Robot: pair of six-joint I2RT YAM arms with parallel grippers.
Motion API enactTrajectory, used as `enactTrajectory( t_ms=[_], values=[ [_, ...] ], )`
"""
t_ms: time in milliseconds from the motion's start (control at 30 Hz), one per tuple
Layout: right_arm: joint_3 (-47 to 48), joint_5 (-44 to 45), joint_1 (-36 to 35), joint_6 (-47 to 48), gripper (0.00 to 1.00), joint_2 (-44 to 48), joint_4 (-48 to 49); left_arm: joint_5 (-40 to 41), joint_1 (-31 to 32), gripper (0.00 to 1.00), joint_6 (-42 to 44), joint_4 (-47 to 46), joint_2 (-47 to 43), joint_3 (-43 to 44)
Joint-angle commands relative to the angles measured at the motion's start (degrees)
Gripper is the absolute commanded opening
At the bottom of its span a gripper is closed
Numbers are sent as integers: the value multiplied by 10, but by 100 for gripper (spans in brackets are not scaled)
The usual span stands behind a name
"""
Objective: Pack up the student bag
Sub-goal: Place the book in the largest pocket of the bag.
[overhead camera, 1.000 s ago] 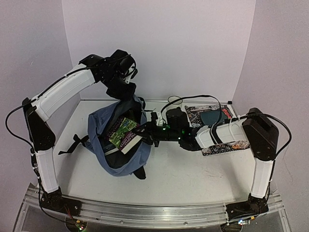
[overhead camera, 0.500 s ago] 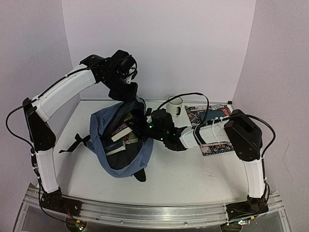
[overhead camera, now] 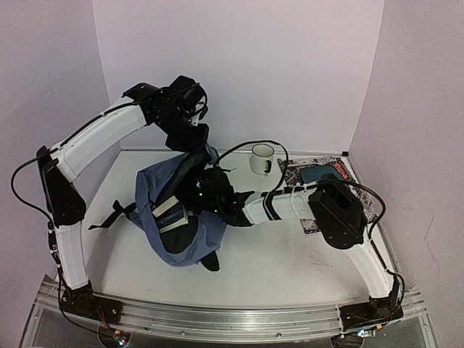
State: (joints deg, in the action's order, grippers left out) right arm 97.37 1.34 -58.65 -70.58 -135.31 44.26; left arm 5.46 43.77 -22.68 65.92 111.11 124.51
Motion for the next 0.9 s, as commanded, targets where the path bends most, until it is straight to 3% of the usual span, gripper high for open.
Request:
enactTrajectory(
  t_ms=[0, 133, 367, 467, 867],
  values=[
    [51, -41, -11, 32, 34, -12, 22, -32, 7, 0, -10, -80, -26, 17],
    [52, -54, -11, 62, 53, -4, 2, -20, 7, 1, -7, -86, -40, -7],
    [30, -75, -11, 148, 63, 51, -71, 18, 6, 2, 4, -91, -76, -54],
    [17, -86, -11, 184, 74, 77, -114, 35, 6, 3, 10, -93, -91, -75],
    [-112, -105, -10, 291, 76, 201, -183, 22, 6, 7, 27, -110, -149, -183]
  ],
)
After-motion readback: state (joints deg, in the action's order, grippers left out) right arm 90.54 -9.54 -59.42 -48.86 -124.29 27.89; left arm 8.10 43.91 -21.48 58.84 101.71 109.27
